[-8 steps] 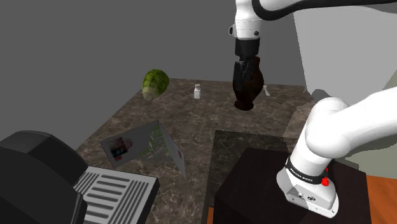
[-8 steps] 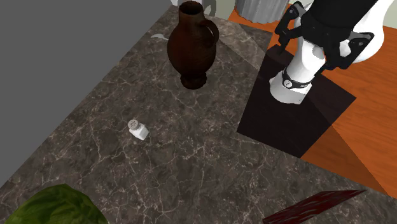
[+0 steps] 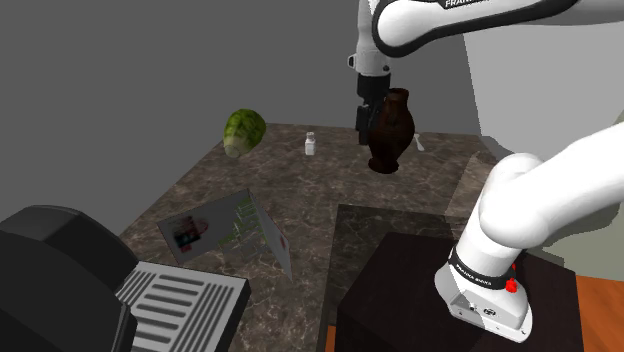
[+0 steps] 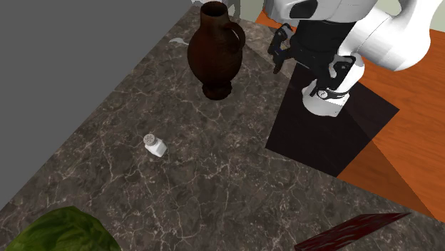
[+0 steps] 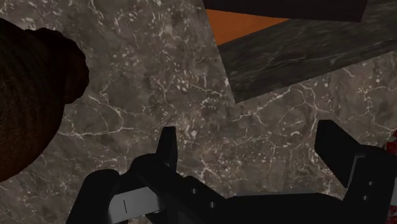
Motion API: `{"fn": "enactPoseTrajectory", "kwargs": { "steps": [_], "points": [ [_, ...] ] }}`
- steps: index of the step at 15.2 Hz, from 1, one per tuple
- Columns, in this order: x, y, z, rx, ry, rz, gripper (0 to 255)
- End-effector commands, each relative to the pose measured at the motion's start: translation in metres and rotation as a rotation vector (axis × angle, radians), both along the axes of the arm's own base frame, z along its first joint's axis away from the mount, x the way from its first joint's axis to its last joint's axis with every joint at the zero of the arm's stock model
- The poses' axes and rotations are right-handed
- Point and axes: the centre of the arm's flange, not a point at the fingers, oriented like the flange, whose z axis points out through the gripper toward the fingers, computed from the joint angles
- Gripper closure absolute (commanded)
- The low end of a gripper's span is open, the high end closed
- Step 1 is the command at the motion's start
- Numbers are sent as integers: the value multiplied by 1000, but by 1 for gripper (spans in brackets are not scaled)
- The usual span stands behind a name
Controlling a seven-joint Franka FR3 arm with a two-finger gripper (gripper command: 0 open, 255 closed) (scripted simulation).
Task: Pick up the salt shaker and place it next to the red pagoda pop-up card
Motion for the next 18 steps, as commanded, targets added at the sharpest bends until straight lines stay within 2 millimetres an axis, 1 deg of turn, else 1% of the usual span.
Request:
{"fn": "enactPoseTrajectory", "kwargs": {
  "steps": [1,10,18],
  "points": [
    [19,-14,-9,-5,-12,22,0],
    [102,-71,-58,-24,-56,113,0],
    [182,-116,-98,-41,-95,194,0]
  ]
}}
